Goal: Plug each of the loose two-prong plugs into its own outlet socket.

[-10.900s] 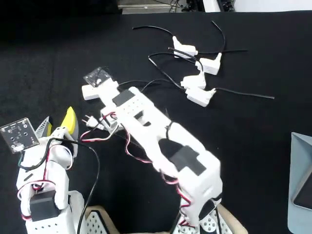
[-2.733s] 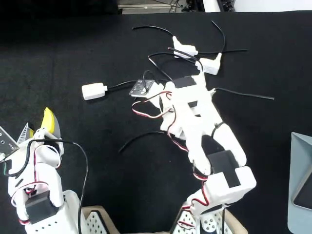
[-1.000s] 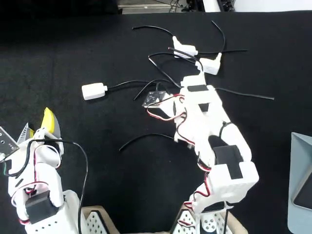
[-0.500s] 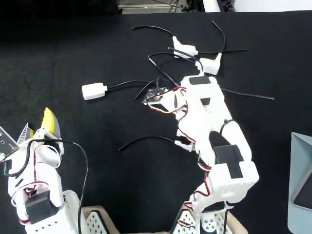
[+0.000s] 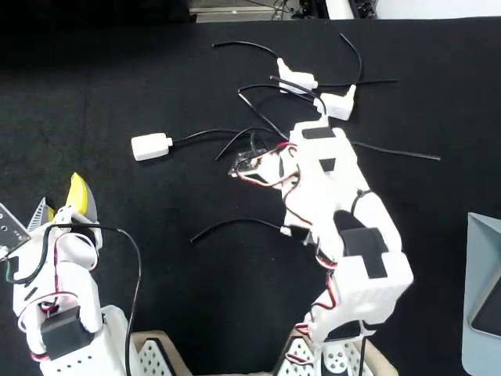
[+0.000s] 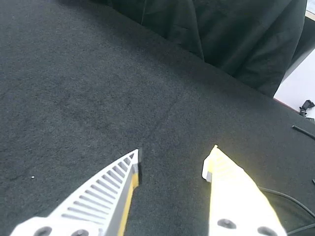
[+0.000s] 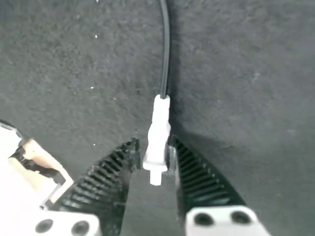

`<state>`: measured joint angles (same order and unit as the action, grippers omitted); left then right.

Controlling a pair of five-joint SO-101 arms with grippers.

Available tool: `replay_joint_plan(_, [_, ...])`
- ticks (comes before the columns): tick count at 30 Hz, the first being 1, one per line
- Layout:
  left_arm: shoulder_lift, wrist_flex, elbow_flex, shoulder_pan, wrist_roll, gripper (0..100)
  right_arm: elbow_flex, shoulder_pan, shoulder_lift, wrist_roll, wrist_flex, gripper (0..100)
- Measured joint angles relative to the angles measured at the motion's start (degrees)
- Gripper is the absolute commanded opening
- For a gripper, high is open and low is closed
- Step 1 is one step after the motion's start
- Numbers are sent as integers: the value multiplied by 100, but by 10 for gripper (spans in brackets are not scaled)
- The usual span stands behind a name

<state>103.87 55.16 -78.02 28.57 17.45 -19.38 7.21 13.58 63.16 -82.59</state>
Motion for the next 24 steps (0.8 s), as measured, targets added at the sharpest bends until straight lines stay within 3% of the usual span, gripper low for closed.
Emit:
replay_joint_plan(7, [0,0,0,0,0,227,0,0,158,0,0,28])
replay_joint_plan(24, [0,0,0,0,0,229,149,-9,457,0,9,11])
